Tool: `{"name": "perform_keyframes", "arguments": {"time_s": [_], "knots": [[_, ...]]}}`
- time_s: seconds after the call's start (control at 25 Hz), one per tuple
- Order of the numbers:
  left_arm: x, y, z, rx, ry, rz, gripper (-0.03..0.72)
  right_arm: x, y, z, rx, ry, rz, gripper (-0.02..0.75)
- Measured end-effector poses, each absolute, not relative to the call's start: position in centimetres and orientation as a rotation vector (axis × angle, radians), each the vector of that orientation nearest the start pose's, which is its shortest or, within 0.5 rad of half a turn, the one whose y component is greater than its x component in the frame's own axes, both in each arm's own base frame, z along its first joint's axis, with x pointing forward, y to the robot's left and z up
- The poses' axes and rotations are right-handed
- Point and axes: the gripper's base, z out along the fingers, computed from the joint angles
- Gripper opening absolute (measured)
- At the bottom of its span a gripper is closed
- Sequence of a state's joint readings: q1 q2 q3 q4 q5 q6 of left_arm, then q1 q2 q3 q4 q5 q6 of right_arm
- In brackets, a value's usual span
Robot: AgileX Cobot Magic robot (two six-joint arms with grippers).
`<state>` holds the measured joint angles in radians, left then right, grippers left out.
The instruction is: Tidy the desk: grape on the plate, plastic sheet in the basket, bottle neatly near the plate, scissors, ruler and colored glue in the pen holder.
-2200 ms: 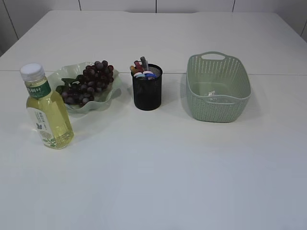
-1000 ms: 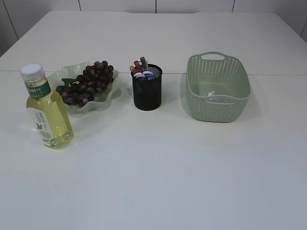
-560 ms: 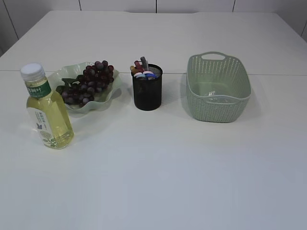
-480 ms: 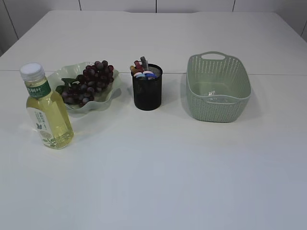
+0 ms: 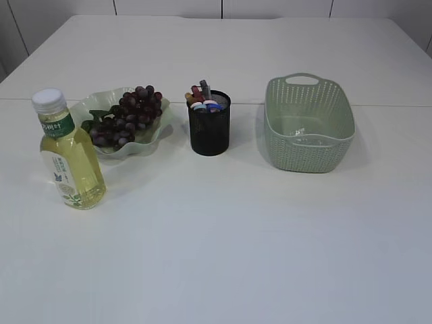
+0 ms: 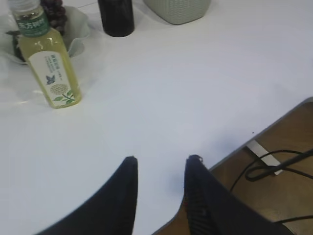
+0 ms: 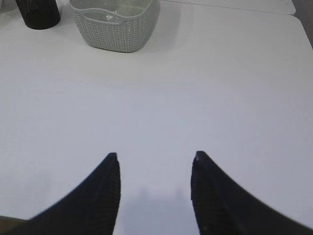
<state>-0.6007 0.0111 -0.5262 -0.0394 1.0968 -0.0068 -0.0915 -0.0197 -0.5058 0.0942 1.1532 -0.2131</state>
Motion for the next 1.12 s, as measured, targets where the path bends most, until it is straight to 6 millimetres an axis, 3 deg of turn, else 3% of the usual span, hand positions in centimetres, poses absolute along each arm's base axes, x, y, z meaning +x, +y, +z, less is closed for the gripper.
{"name": "perform_keyframes", "arguments": {"time_s": [0.44,1.12], "knots": [[-0.89,-0.18,28.18,0.344,2.047,-0.28,0.239,-1.33,0.71,27.16,-0.29,2.088,0.02,0.379],[-0.92,-0.28,28.18,0.324,2.05,-0.283,0.239,-1.33,0.71,27.16,-0.295,2.087,0.022,0.379]]}}
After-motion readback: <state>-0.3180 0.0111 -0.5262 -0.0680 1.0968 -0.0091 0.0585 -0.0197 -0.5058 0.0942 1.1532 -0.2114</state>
